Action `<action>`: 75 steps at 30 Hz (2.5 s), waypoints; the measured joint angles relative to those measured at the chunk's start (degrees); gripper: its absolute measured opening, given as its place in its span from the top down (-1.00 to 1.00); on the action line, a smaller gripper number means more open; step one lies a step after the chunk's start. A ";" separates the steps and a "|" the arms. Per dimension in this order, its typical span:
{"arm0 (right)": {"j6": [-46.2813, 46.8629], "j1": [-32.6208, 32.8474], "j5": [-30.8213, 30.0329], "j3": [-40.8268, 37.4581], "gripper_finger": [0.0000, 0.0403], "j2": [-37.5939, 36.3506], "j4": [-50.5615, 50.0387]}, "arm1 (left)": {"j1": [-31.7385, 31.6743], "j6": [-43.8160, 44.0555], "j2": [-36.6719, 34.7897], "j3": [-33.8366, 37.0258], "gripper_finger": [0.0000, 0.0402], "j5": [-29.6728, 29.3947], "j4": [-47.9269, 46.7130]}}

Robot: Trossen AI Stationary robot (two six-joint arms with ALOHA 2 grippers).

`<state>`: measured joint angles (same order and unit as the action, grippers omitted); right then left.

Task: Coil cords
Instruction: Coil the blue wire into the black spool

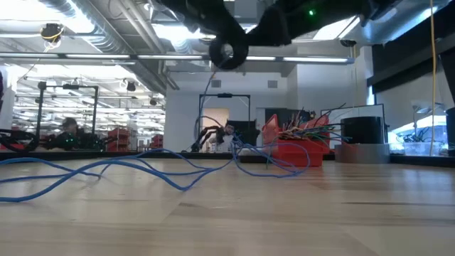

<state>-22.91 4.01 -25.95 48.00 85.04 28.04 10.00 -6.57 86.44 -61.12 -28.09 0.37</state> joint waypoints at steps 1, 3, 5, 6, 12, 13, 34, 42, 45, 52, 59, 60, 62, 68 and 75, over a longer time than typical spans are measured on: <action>0.99 0.01 0.06 0.05 0.96 -0.12 1.17 | -0.32 -0.04 0.52 0.00 0.98 0.78 0.52; 2.62 0.07 1.47 0.13 0.96 -0.41 4.11 | -0.97 -0.10 1.39 0.00 0.97 1.10 0.97; 3.41 0.09 1.77 0.09 0.96 -1.30 4.94 | -1.78 -0.15 2.05 0.00 0.97 0.86 0.93; 3.77 0.09 1.82 0.09 0.96 -1.80 5.20 | -2.16 -0.11 2.20 -0.02 0.97 0.72 0.99; 4.70 0.19 3.16 -0.06 0.96 -7.03 6.39 | -4.13 0.13 2.83 -0.22 0.97 0.70 1.43; 4.70 0.16 3.31 -0.12 0.96 -8.16 6.36 | -4.28 0.11 2.99 -0.34 0.97 0.68 1.63; 2.91 2.43 5.76 3.97 0.96 -27.11 -1.89 | -4.45 -1.39 3.78 0.03 0.97 0.98 -0.40; 5.79 2.43 9.57 4.31 0.96 -25.81 -19.19 | -4.45 0.32 0.53 0.28 0.97 -7.82 -10.76; 6.64 2.43 10.40 4.20 0.96 -24.18 -24.04 | -4.43 2.98 -1.76 0.22 0.97 -11.08 -15.69; 6.27 2.38 10.07 4.11 0.96 -19.49 -30.71 | -4.00 9.40 -7.23 0.13 0.97 -13.30 -27.02; 6.16 2.34 5.79 4.07 0.96 -13.92 -34.02 | -1.55 12.17 -11.46 1.38 0.97 -17.82 -29.85; 6.15 2.34 5.46 4.07 0.96 -13.19 -34.31 | -1.10 12.25 -12.08 1.68 0.97 -18.18 -29.89; 6.16 2.34 4.97 4.07 0.96 -11.43 -35.00 | -0.40 12.84 -13.24 2.04 0.97 -18.65 -29.87; 6.16 2.34 4.01 4.00 0.96 -6.87 -35.16 | 0.93 13.97 -14.61 2.32 0.97 -18.97 -29.56; 6.86 2.34 -1.13 3.91 0.96 -5.90 -32.48 | 0.88 14.55 -14.61 2.32 0.97 -19.26 -29.69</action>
<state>-16.05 6.35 -27.08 51.92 79.14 -4.44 10.87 7.98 71.83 -58.81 -47.35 -29.32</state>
